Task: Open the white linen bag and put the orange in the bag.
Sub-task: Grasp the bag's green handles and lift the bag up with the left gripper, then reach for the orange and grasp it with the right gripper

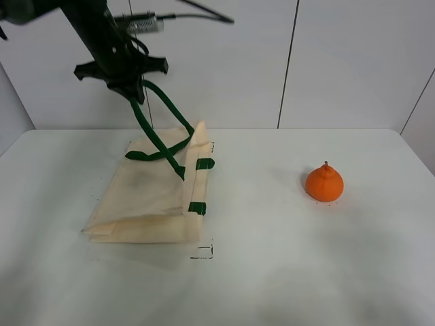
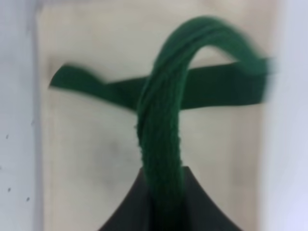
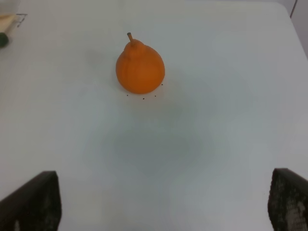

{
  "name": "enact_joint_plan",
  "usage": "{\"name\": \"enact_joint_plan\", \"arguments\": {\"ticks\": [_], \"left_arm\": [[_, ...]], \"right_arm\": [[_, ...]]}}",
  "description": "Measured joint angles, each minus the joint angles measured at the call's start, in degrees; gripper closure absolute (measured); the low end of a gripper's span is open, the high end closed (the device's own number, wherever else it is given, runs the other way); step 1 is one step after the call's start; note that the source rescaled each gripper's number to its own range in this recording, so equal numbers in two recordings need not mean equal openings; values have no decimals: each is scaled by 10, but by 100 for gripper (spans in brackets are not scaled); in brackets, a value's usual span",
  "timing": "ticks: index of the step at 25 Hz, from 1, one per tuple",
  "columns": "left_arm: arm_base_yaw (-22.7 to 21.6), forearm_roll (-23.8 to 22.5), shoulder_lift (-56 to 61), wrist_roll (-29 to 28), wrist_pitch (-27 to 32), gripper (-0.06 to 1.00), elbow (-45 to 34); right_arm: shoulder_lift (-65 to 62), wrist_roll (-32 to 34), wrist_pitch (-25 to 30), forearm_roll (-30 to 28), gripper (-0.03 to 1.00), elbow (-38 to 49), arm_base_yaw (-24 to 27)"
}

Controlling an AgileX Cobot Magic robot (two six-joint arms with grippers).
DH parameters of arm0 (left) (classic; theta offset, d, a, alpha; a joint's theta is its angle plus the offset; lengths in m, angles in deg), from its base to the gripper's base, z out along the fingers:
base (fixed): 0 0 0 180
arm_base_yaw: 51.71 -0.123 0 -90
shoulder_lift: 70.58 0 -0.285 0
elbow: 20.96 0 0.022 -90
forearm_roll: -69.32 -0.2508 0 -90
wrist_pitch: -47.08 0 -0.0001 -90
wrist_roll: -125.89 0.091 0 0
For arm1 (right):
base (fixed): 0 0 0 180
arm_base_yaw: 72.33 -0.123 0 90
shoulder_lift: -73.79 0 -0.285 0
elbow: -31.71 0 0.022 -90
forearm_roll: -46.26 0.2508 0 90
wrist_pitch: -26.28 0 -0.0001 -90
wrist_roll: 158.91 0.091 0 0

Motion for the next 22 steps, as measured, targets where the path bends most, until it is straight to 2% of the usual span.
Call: {"name": "enact_joint_plan", "arguments": {"ticks": [2, 8, 11, 17, 19, 22], "left_arm": [[3, 21, 27, 16, 3, 94, 26], [14, 39, 80, 29, 4, 94, 40], [14, 37, 86, 31, 4, 94, 40], [14, 39, 86, 31, 4, 94, 40], [14, 39, 86, 31, 4, 94, 40], [14, 39, 86, 31, 4, 94, 40]], "right_arm": [[0, 0, 0, 0, 2, 0, 0], [5, 0, -1, 0, 2, -1, 0], [71, 2, -14, 4, 2, -21, 0], [364, 2, -103, 4, -3, -121, 0], [474, 2, -114, 7, -3, -170, 0], [652, 0, -100, 18, -3, -276, 0]]}}
